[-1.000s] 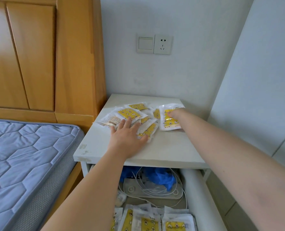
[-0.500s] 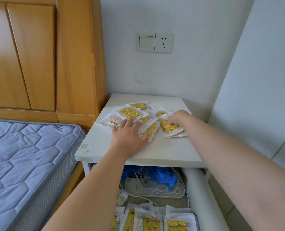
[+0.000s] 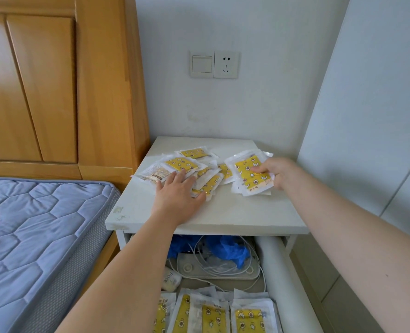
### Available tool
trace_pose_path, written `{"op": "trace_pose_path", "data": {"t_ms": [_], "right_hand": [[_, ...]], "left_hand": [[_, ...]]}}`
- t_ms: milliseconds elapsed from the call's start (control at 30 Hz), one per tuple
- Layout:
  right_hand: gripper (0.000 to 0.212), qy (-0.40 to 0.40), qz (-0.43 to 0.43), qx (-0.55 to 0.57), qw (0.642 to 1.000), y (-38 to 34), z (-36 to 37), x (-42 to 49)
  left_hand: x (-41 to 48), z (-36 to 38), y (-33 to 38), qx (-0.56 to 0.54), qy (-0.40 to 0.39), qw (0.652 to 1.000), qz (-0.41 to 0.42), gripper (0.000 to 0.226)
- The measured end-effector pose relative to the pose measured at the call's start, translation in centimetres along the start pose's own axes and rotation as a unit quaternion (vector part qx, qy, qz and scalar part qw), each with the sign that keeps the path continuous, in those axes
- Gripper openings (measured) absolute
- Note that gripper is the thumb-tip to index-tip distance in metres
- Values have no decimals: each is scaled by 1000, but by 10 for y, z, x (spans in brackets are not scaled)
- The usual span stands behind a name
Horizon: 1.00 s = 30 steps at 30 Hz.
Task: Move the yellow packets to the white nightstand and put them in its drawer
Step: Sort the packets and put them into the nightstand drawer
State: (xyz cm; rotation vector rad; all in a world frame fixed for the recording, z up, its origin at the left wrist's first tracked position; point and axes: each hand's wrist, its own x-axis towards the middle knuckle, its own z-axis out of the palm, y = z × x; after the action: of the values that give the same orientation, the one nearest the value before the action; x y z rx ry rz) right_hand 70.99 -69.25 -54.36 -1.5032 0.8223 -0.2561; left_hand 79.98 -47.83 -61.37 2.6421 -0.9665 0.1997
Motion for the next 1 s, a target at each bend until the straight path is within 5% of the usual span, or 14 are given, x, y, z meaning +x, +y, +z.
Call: {"op": "trace_pose_path", "data": {"t_ms": [367,500,633,800,900,1000], "right_hand": [[17,-57,-45,397,915,47,15,7],[13,-77,-48,441,893,54,13,8],[14,-84,-51,472,876,54,12,6],[10,-97,-47,424,899,52,15,2],[13,-106,-42,427,897,52,15,1],[14,-113,-38,421,899,52,15,1]], "left_hand": [[-6,-4,3,-22,94,995,13,52],[-6,-1,-3,-24,159,987,-15,55],[2,0,-5,-65,66,991,-96,52],[0,-5,-6,-141,140,973,-116,35],[0,-7,-13,-49,123,978,-159,61],[4,-16,-18,16,-4,971,-237,102]]}}
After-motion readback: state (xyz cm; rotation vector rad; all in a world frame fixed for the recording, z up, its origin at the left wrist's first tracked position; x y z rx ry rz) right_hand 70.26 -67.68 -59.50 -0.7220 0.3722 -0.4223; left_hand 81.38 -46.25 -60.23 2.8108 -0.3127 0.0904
